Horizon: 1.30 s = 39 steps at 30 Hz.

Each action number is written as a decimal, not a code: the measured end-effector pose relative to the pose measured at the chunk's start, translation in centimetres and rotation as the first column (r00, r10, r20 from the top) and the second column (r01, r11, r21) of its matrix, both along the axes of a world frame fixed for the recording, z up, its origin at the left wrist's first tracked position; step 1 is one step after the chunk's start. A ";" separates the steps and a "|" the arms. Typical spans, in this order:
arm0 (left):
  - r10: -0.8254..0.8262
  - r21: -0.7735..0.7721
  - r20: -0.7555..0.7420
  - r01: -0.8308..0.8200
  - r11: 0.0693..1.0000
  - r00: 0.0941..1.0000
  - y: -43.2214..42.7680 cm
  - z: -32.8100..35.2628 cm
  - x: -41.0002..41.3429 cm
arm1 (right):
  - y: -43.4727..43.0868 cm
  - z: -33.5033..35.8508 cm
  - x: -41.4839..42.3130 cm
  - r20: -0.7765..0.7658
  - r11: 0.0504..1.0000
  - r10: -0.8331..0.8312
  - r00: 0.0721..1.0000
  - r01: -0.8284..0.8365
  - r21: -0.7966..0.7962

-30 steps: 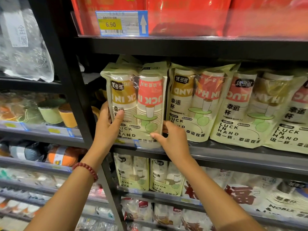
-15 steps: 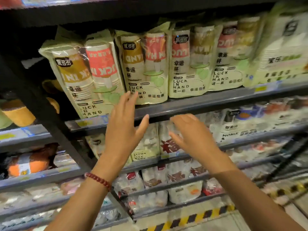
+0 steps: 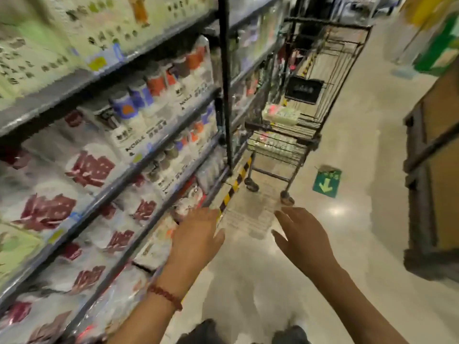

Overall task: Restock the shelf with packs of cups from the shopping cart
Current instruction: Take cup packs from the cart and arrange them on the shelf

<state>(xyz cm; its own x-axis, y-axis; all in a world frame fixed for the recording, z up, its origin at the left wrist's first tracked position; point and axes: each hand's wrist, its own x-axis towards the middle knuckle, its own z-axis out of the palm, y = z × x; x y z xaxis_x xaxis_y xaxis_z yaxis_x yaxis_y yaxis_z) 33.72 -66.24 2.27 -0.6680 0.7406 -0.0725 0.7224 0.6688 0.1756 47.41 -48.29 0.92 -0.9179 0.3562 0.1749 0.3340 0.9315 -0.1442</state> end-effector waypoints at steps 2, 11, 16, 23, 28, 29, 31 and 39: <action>-0.092 0.004 0.023 0.092 0.996 0.995 5.3 -1.6 2.7 | 3.9 -1.4 4.6 0.015 0.994 -0.112 0.994 0.112 -0.012; -0.230 -0.038 0.229 0.245 0.969 0.946 25.4 -5.4 13.6 | 21.4 -5.9 20.3 0.194 0.860 -0.487 0.851 0.507 -0.064; -0.267 -0.095 0.172 0.285 0.954 0.948 34.9 -5.3 13.1 | 29.1 -7.6 20.9 0.195 0.852 -0.496 0.847 0.517 -0.079; -0.169 0.033 0.240 0.166 0.986 0.956 49.0 -6.0 7.9 | 42.5 -9.5 14.2 0.207 0.892 -0.429 0.879 0.448 -0.056; -0.060 0.044 0.257 0.050 0.998 0.964 59.0 -5.2 1.5 | 53.3 -7.8 5.9 0.189 0.942 -0.307 0.933 0.327 -0.082; -0.035 0.049 0.258 0.023 0.999 0.965 60.8 -4.9 0.0 | 55.4 -7.2 4.0 0.181 0.954 -0.268 0.946 0.286 -0.085; 0.018 0.062 0.255 -0.035 0.997 0.967 63.9 -4.3 -2.8 | 59.3 -6.2 0.5 0.155 0.972 -0.189 0.970 0.207 -0.109; 0.313 -0.023 0.257 -0.318 0.948 0.914 71.2 -5.2 -12.3 | 71.9 -4.8 -13.4 0.073 0.976 0.155 0.985 -0.141 -0.165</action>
